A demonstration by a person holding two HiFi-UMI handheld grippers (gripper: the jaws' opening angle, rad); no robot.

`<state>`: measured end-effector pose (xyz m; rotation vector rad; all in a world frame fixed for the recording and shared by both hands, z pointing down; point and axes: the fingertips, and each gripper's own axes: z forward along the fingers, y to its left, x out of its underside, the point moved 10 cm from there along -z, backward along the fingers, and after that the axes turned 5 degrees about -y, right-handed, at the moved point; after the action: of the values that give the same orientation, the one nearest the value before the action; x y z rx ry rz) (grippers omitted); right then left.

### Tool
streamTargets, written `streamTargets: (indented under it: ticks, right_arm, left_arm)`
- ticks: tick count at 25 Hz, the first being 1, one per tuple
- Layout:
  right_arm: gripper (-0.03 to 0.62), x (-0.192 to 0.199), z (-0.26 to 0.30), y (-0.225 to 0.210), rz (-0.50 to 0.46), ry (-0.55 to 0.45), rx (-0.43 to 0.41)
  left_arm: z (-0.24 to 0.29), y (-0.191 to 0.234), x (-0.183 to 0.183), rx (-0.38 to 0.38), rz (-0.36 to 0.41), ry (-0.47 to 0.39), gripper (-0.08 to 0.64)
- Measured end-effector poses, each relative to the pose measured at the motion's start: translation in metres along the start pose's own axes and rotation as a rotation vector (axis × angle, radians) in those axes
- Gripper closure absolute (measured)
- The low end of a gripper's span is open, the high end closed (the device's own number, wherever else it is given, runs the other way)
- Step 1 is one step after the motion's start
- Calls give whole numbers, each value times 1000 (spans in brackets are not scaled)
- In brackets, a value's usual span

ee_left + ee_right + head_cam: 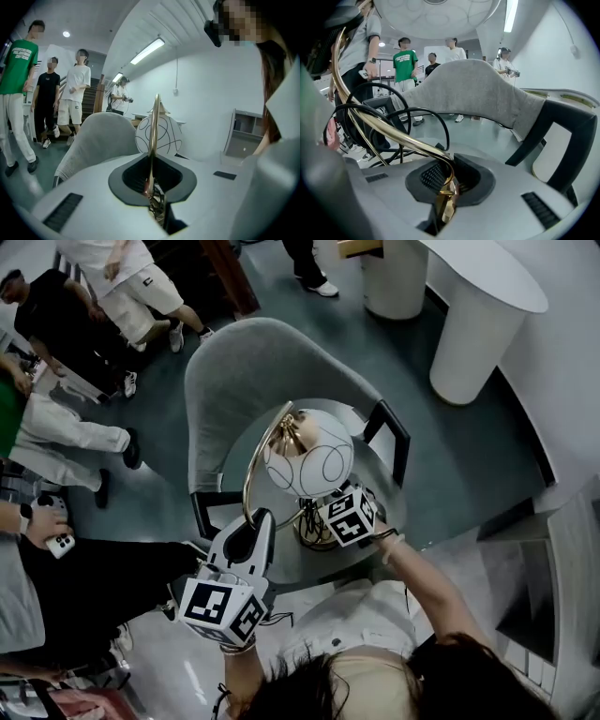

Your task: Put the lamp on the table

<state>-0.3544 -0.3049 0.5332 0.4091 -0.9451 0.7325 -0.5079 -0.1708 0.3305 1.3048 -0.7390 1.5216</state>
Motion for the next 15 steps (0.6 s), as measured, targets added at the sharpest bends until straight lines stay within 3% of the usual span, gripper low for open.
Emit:
streamTargets:
  ticks: [15]
  right_arm:
    - [551,-8,-11,0,21,11,40]
  left_arm:
    - [-3,2,-10,60,-14,0,534]
